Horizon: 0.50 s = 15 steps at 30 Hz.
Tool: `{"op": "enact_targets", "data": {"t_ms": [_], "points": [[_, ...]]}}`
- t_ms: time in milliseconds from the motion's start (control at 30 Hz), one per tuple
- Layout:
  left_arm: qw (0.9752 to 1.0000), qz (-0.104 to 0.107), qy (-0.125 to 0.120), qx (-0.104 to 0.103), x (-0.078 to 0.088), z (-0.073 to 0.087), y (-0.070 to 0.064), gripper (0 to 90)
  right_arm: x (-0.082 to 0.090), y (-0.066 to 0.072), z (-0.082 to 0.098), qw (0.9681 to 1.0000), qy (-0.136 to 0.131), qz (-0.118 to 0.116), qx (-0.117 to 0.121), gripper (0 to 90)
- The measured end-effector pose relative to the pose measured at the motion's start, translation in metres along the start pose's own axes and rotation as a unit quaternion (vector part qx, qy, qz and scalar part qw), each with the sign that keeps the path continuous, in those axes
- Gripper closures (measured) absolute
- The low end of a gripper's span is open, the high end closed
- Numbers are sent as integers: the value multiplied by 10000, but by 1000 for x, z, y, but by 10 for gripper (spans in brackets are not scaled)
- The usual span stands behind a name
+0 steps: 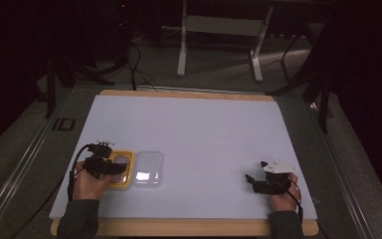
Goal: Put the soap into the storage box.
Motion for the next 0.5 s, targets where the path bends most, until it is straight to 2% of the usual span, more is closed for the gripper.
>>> {"op": "enact_targets", "data": {"t_ms": [167, 500], "points": [[10000, 2, -81, -44, 6, -5, -3, 404, 0, 0, 0, 10000, 0, 2, -1, 206], [9997, 53, -138, -206, 9, -10, -11, 398, 0, 0, 0, 10000, 1, 2, -5, 206]]}}
Point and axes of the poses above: each handheld gripper's, and its own axes: x roughly backward along the jaws, z roughly out of its underside, y roughly to its left, the point moved 6 cm from there along -x, roughly forward along the jaws, and after that the axes turned 12 degrees about x, right-handed, at the moved point
